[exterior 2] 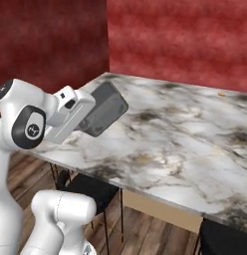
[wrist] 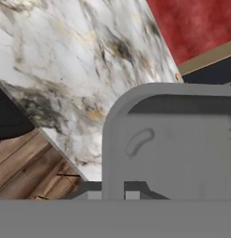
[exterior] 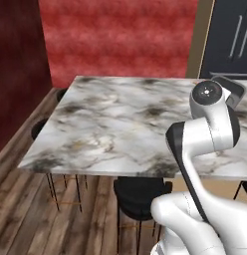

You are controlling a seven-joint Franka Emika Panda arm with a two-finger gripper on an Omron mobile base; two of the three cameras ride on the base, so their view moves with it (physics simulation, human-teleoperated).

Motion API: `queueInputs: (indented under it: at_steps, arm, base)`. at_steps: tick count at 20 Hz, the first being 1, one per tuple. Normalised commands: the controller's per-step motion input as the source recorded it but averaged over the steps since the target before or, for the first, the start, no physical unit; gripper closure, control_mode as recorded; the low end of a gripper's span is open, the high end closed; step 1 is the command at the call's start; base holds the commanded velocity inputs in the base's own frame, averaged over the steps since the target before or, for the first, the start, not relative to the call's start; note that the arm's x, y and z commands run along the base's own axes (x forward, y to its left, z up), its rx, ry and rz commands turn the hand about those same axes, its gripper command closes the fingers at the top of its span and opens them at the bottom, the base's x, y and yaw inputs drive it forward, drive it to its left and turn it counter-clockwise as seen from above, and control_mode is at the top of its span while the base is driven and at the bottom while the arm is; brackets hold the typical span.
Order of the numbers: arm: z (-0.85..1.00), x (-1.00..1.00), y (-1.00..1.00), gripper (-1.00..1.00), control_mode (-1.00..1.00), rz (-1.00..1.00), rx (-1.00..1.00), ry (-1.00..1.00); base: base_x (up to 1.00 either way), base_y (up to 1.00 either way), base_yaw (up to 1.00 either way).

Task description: Retrieve the tupperware from the cabinet, then place the raw meat into the tupperware to avoid contamination.

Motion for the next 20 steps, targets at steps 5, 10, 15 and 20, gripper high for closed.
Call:
queueInputs:
  at_steps: [5,10,15,20]
  arm:
    - [0.00,0.00,0.00,1.00,1.00,0.00,0.00,0.00]
    - [0.00,0.00,0.00,1.00,1.00,0.00,0.00,0.00]
    - [0.00,0.00,0.00,1.00,1.00,0.00,0.00,0.00]
    - [0.00,0.00,0.00,1.00,1.00,0.00,0.00,0.00]
  base:
    - [0.00,0.53,-0.27]
    - [-0.14,0.53,-0.27]
    - [-0.41,0.65,-0.20]
    - [-0.45,0.70,-0.18]
